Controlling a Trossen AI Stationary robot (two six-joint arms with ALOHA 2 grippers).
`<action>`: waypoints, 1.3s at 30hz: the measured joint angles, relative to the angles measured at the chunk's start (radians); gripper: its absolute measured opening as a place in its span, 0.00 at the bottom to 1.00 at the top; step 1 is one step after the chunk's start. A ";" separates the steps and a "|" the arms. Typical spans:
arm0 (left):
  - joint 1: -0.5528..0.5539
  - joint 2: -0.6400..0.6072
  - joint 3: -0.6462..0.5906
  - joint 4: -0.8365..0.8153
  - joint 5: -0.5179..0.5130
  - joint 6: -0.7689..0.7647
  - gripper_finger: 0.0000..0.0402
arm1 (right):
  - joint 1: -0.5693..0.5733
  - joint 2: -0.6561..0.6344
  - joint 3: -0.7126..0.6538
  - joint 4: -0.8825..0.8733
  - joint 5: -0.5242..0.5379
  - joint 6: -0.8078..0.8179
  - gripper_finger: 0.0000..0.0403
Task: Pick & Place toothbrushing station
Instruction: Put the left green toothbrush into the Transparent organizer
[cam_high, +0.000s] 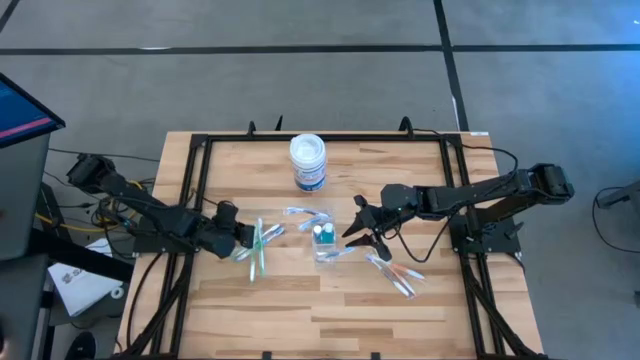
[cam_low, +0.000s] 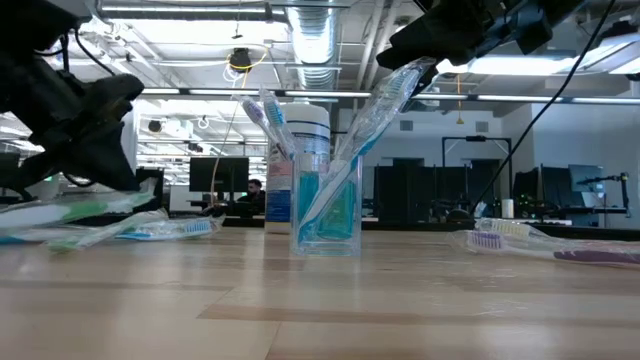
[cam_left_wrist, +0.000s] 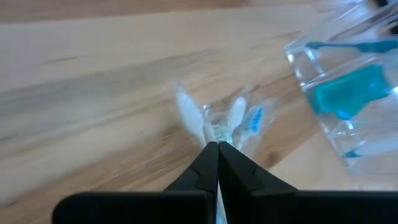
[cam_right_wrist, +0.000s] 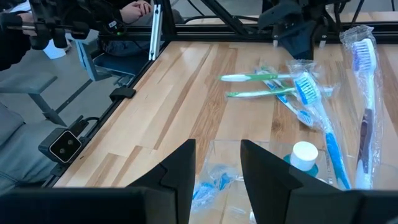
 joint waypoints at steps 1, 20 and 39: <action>0.000 -0.006 0.000 0.008 -0.008 0.011 0.00 | 0.000 0.000 0.000 0.000 0.000 0.000 0.29; 0.000 -0.022 0.000 0.410 -0.214 0.486 0.00 | 0.000 0.000 0.000 0.000 0.000 0.000 0.29; -0.071 0.059 0.001 0.829 -0.333 0.926 0.00 | 0.000 0.000 0.000 0.011 0.000 0.009 0.29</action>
